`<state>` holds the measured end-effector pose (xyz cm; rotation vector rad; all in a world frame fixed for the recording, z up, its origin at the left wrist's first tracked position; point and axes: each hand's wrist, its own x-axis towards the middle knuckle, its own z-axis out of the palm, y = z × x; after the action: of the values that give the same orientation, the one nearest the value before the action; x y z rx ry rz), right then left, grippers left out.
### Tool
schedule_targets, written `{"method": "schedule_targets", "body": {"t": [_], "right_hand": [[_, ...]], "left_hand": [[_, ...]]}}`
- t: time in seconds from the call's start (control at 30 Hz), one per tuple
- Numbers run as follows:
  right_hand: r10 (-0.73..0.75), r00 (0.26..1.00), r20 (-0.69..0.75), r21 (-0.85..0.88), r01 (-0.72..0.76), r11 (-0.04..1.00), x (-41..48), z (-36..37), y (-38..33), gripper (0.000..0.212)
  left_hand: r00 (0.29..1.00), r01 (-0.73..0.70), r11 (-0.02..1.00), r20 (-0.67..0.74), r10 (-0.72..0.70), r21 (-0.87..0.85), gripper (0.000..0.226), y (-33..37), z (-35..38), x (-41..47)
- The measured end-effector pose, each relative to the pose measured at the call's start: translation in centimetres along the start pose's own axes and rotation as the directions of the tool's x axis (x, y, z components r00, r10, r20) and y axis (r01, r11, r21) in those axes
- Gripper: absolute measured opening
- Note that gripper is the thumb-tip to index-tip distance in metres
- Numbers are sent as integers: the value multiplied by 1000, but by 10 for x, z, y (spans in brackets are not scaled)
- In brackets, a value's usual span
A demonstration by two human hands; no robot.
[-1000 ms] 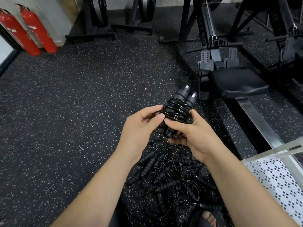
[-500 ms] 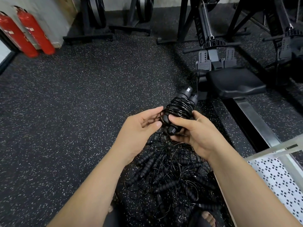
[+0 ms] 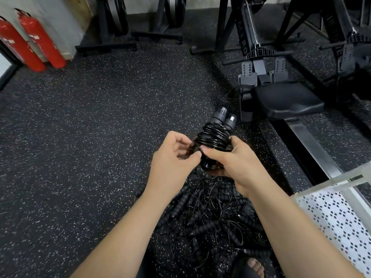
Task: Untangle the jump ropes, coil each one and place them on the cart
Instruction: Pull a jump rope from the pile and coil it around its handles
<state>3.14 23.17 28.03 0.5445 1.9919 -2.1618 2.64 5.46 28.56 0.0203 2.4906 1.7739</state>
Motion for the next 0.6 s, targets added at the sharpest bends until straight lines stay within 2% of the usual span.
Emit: {"method": "schedule_targets", "body": {"t": [0.13, 0.3, 0.37, 0.47, 0.6], "right_hand": [[-49, 999, -16, -101, 48, 994, 0, 5, 4, 57], [-64, 998, -5, -132, 63, 989, -2, 12, 6, 49], [-27, 999, 35, -55, 29, 998, -2, 12, 4, 49], [42, 989, 142, 148, -64, 987, -6, 10, -3, 46], [26, 983, 184, 213, -66, 975, -11, 10, -8, 57]], "left_hand": [[998, 57, 998, 16, -57, 2, 20, 0, 5, 0], [999, 41, 999, 16, -41, -18, 20, 1, 4, 2], [999, 44, 998, 9, -44, -34, 22, 3, 1, 4], [1000, 28, 999, 16, -27, -39, 21, 3, -1, 5], [999, 22, 996, 35, -20, -84, 18, 6, 0, 5]]}}
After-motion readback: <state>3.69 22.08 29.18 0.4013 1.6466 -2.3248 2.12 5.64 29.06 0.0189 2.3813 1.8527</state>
